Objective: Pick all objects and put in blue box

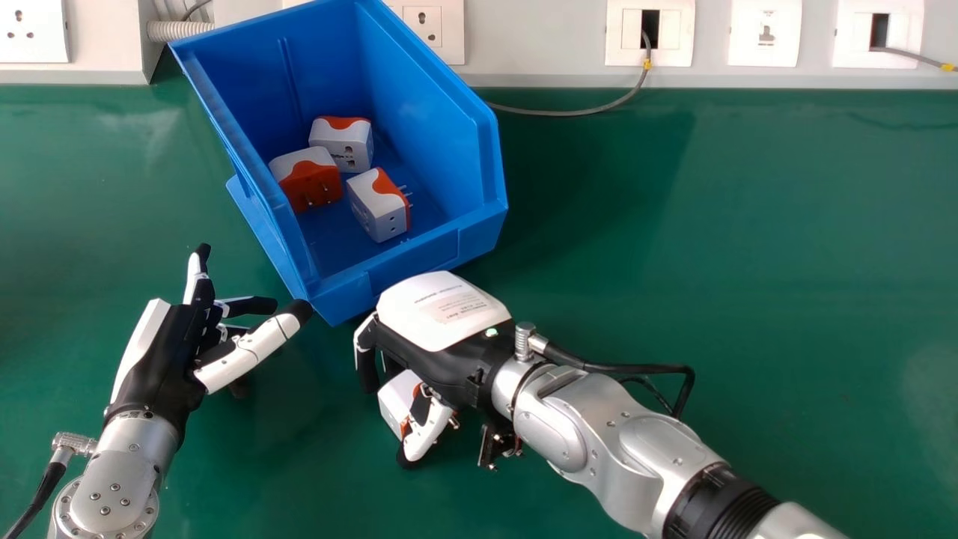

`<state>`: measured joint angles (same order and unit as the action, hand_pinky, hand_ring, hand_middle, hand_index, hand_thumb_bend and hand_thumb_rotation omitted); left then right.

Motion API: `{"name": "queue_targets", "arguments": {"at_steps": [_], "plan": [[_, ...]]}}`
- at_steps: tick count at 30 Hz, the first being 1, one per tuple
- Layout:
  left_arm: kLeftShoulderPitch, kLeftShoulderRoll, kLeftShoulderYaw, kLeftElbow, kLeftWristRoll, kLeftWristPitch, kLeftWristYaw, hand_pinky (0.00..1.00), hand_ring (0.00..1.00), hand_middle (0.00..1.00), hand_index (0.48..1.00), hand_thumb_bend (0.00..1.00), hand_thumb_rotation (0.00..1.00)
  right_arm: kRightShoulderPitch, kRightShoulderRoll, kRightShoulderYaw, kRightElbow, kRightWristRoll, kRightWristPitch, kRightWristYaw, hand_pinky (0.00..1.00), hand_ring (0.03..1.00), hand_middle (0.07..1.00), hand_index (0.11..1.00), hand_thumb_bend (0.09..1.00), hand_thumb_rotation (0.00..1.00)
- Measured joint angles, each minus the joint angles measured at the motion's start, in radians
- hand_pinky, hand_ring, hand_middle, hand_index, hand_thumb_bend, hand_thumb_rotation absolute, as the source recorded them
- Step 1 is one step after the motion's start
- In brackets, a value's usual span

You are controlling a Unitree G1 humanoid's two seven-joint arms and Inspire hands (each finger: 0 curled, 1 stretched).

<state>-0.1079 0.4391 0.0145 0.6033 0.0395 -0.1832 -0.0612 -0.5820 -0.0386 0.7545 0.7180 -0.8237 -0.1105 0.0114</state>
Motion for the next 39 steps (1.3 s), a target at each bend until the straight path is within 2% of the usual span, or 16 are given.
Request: {"name": "queue_targets", "arguments": {"at_steps": [9, 25, 39], "plan": [[-0.012, 0.0, 0.0, 0.003, -0.001, -0.005, -0.001, 0.57, 0.66, 0.77, 0.835, 0.77, 0.54, 0.094, -0.065, -0.023, -0.185, 0.01, -0.01, 0.051, 0.28, 0.403, 0.47, 0.522, 0.521, 0.0], [-0.011, 0.0, 0.0, 0.001, -0.002, -0.004, -0.001, 0.58, 0.66, 0.77, 0.835, 0.76, 0.54, 0.157, -0.115, -0.095, -0.372, 0.035, -0.073, 0.036, 0.32, 0.43, 0.488, 0.522, 0.503, 0.0], [-0.01, 0.001, 0.0, 0.0, -0.002, -0.004, -0.001, 0.57, 0.66, 0.77, 0.834, 0.76, 0.53, 0.175, -0.124, -0.124, -0.415, 0.044, -0.096, 0.048, 0.33, 0.438, 0.494, 0.52, 0.499, 0.0]]}}
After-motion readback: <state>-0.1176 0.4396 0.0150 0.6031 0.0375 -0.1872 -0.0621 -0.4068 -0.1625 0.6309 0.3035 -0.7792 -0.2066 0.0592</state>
